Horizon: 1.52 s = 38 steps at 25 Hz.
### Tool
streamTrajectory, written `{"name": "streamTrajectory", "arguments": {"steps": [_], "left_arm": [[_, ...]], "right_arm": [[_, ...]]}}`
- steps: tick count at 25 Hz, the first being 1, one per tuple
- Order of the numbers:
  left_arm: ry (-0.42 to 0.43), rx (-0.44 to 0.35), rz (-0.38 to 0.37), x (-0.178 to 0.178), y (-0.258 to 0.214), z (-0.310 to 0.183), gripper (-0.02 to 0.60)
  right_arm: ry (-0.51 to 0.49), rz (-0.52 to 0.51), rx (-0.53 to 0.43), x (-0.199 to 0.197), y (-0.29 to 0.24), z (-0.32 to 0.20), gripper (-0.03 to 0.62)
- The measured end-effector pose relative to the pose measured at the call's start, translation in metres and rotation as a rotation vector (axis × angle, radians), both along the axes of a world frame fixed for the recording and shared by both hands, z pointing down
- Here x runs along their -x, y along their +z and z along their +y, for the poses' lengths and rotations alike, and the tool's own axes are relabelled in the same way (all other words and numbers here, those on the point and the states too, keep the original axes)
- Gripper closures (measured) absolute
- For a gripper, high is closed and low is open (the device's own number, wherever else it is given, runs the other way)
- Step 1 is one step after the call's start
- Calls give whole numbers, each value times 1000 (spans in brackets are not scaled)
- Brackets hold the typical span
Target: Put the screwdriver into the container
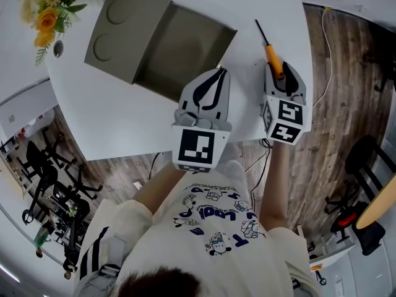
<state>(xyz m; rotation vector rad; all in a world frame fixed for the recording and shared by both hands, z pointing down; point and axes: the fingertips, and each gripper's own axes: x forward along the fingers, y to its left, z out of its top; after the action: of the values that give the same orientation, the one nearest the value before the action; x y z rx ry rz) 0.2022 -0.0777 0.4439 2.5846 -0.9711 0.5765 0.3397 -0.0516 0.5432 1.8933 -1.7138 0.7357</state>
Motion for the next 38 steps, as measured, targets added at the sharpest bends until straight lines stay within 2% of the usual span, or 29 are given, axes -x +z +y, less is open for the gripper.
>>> {"name": "streamTrajectory", "arguments": {"steps": [5,13,26,33,38], "left_arm": [[-20,3,-3,17,-5,-1,563],[-59,3,1,30,-6,-1,563],[-90,-19,22,44,-14,-7,563],[-92,-35,44,53,-29,-13,563],[-92,-48,59,42,-33,-19,563]], "right_arm": [[-32,21,13,9,-6,1,450],[-45,9,17,14,-8,-1,456],[7,29,-25,21,-27,-7,459],[54,65,-73,27,-60,-11,461],[74,98,-116,14,-81,-15,461]]}}
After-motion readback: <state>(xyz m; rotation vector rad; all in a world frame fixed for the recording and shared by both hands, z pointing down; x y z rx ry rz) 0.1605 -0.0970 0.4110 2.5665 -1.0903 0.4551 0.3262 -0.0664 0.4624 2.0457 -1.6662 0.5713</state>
